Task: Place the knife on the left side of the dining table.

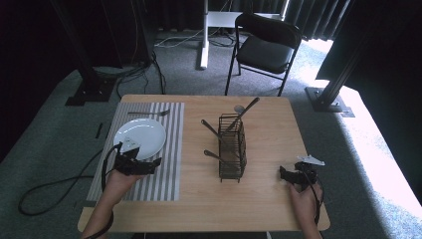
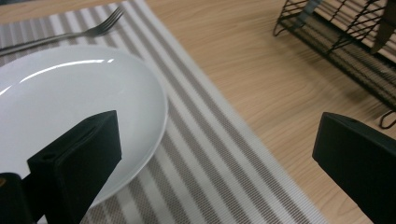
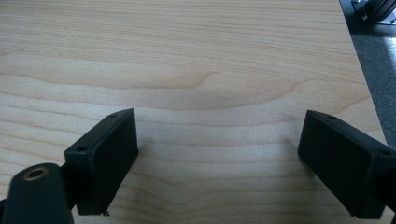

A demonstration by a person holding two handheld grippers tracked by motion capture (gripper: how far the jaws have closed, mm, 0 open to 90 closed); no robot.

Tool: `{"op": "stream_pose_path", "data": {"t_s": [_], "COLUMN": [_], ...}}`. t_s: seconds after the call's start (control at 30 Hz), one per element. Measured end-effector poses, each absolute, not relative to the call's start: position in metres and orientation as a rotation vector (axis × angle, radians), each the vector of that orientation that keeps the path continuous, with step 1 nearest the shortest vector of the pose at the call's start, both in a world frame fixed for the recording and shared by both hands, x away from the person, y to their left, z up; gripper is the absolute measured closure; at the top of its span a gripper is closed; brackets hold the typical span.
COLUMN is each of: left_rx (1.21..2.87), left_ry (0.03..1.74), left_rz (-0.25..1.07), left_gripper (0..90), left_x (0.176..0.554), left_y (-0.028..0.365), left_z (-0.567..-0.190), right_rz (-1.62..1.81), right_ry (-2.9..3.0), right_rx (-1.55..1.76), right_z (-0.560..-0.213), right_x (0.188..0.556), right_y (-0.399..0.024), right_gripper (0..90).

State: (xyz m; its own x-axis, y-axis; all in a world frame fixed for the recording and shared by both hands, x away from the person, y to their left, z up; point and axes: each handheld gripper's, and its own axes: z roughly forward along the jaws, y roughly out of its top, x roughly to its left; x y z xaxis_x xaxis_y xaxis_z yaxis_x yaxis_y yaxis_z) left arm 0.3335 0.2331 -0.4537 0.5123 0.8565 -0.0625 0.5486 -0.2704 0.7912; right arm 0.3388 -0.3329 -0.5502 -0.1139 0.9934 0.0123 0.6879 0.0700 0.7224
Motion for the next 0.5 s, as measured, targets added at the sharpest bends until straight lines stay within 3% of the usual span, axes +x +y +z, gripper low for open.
{"op": "stream_pose_path", "data": {"t_s": [0.5], "left_rx": [1.977], "left_ry": [1.015], "left_rz": [0.473], "left_gripper": [1.3], "left_x": [0.353], "left_y": [0.194], "left_z": [-0.421], "right_rz": [0.805], "right_ry": [1.857], "right_rx": [1.665], "right_z": [-0.55], "right_x": [0.339], "right_y": [-0.333], "right_gripper": [11.5]}}
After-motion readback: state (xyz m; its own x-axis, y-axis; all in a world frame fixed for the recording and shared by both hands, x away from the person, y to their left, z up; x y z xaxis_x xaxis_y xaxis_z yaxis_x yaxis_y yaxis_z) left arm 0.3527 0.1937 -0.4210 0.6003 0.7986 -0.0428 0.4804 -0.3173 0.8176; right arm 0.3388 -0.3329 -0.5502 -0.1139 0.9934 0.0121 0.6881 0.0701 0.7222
